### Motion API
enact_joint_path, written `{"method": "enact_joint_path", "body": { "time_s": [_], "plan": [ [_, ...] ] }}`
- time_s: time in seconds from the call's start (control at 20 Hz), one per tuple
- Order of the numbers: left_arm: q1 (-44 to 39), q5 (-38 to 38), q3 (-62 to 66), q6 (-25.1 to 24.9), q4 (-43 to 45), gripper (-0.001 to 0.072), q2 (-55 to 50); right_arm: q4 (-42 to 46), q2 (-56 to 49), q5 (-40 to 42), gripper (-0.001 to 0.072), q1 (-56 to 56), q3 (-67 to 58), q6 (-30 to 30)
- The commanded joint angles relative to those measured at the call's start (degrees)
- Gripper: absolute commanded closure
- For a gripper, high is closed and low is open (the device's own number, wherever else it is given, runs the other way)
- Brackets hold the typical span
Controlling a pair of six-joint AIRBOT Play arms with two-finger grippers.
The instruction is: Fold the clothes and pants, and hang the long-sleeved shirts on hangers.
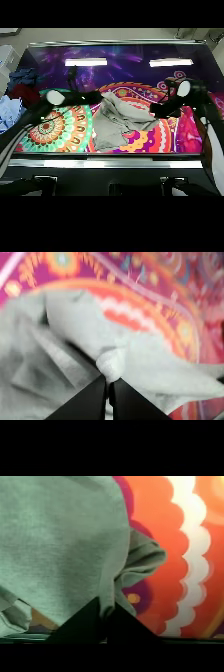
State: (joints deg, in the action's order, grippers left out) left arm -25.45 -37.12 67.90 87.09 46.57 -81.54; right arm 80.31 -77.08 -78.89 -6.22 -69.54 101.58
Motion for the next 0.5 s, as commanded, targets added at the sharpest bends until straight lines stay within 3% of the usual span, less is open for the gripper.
{"method": "enact_joint_path", "body": {
  "time_s": [0.0,0.05,0.25,0.3,0.35,0.45],
  "plan": [
    [-3.1,-3.5,0.0,0.3,-1.6,0.0301,-6.5,-0.9,-5.4,2.4,0.0672,0.0,2.4,2.8],
    [-1.2,-7.2,0.9,0.3,-1.4,-0.0001,-5.9,-0.3,-5.2,3.6,0.0672,0.0,2.2,2.8],
    [13.9,-35.4,7.0,2.0,9.4,0.0003,-1.8,6.7,-4.2,-1.2,0.0672,0.0,1.8,0.2],
    [16.8,-41.9,6.2,3.2,11.1,0.0075,-0.2,9.1,-4.2,-3.5,0.0672,0.0,1.8,-0.6],
    [18.4,-45.5,3.8,2.5,11.4,0.0128,2.1,10.3,-4.2,-5.1,0.0672,0.0,1.8,-0.6],
    [17.5,-41.9,-6.0,1.2,11.3,0.0126,8.4,9.0,-4.2,-4.9,0.0672,0.0,1.8,-0.2]
  ]
}}
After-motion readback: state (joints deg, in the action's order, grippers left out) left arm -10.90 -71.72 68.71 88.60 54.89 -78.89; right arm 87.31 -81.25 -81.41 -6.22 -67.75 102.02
